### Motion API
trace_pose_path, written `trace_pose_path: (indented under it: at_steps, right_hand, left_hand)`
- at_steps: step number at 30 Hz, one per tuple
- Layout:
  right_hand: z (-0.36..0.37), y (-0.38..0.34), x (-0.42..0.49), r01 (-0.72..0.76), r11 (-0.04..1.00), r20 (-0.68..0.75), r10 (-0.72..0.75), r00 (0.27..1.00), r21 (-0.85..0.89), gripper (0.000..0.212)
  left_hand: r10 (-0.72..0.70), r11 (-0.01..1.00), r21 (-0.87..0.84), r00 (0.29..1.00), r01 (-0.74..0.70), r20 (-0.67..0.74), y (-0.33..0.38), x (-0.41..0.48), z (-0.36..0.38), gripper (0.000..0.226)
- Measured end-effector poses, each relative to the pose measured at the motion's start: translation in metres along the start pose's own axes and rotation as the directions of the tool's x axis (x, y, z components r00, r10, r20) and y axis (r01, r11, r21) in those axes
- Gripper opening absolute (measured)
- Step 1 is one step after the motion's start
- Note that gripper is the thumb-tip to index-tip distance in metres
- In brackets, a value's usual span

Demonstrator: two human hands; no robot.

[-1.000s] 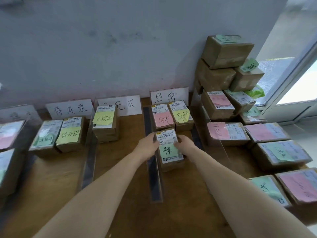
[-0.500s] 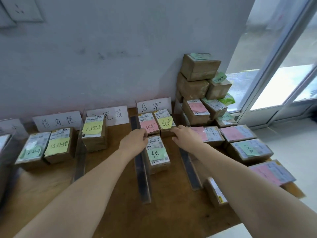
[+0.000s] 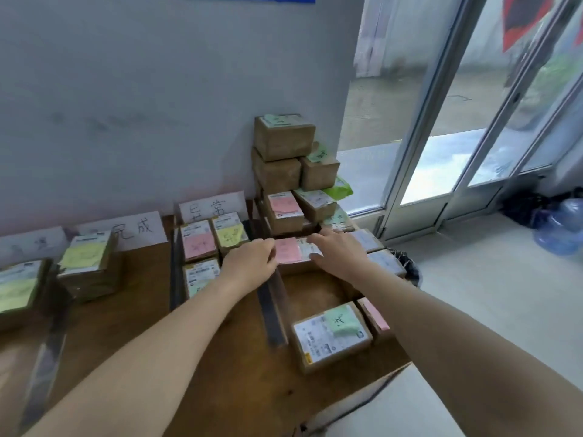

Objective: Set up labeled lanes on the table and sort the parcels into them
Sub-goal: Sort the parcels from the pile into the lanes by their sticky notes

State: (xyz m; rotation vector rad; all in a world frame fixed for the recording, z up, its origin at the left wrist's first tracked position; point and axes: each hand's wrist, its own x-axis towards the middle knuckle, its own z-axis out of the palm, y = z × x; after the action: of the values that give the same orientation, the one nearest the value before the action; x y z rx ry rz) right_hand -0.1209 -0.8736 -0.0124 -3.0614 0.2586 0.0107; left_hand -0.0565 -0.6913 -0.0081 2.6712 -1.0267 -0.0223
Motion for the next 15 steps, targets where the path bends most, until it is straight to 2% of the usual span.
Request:
trace_pose_path:
  at_steps: [8,11,15]
  right_hand:
    - [0.013,0.118,-0.046,0.061,0.998,0.157,-0.061,0.986,0.005,0.043]
    - [0.025,0.149,-0.059,0.048,0.998,0.209,-0.057,0.976,0.049,0.044]
    - [0.040,0.181,-0.070,0.036,0.998,0.321,-0.048,0.946,0.044,0.049]
  left_hand:
    - [0.037,0.997,-0.064,0.997,-0.032,0.073,0.121,0.009,0.051,0.017]
    - [0.006,1.000,-0.023,0.973,0.000,0.229,0.143,0.004,0.072,0.033]
    - [-0.101,0.984,0.179,0.894,0.024,0.437,0.152,0.000,0.101,0.065]
